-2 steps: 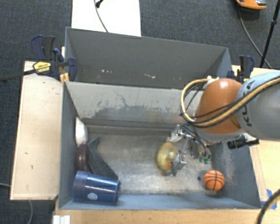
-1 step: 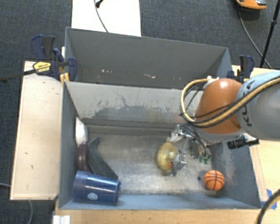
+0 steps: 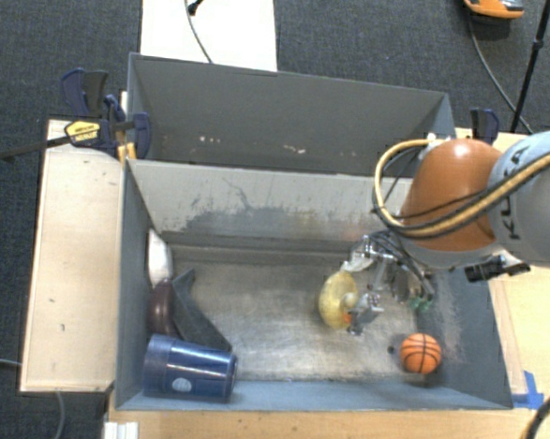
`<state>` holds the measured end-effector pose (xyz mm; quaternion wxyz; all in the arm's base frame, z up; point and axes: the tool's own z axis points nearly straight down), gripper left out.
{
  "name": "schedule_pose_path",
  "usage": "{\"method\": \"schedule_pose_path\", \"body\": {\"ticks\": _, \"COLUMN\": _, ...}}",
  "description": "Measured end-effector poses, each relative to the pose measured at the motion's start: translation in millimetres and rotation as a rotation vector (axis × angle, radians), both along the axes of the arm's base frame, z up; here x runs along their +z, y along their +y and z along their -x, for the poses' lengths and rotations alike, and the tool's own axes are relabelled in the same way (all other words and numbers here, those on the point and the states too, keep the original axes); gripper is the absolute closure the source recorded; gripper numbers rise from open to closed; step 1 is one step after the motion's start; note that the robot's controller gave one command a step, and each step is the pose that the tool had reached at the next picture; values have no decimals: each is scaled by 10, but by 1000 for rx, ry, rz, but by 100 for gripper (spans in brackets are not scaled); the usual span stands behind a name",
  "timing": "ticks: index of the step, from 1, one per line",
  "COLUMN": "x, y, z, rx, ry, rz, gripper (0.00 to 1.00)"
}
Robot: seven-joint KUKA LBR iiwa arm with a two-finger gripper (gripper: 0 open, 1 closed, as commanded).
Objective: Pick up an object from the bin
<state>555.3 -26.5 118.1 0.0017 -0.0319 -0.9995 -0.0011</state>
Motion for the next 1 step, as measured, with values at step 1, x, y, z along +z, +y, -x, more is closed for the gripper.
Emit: {"method": "schedule_pose_path", "body": {"ticks": 1, "x": 1129, "y": 56, "z": -44, "rx": 47, "ry": -6, "rz": 2, "gripper": 100}}
